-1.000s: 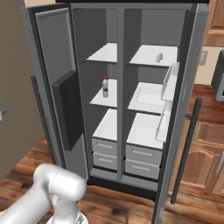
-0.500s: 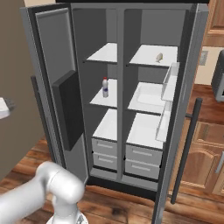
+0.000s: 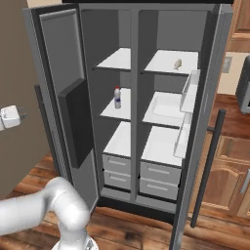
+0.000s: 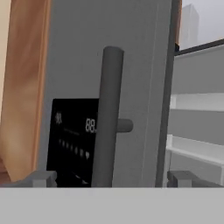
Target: Pick up the frozen fish from the freezer, place it on any shelf in the fridge, and close the fridge and freezer doors when done.
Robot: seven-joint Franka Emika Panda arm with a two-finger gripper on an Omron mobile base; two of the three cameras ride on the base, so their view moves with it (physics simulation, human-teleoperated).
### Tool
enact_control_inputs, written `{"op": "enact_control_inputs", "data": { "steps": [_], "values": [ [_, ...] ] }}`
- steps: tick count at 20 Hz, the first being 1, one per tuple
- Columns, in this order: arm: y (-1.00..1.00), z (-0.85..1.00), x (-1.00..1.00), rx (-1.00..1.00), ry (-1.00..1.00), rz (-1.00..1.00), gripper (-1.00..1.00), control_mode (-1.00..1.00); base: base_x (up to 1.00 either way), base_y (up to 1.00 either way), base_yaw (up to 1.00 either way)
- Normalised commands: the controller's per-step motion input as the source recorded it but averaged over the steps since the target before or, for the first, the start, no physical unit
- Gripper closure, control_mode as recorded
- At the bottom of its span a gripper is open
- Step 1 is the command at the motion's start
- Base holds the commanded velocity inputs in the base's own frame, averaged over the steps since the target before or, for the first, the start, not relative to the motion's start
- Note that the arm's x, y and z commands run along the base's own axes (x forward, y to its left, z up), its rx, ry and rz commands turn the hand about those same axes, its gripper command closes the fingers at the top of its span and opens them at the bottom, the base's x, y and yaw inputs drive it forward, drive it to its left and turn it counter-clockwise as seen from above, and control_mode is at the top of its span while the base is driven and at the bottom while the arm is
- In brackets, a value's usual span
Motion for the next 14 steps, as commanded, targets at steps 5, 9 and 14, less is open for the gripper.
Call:
{"op": "enact_control_inputs", "data": {
  "steps": [5, 9, 14],
  "values": [
    [0.06, -0.16, 0.6, 0.0, 0.0, -0.06, -1.0, -1.0, 0.0, 0.0, 0.0],
    [0.0, -0.11, 0.54, 0.0, 0.0, -0.04, -1.0, -1.0, 0.0, 0.0, 0.0],
    [-0.21, -0.04, 0.33, 0.0, 0.0, -0.01, -1.0, -1.0, 0.0, 0.0, 0.0]
  ]
}}
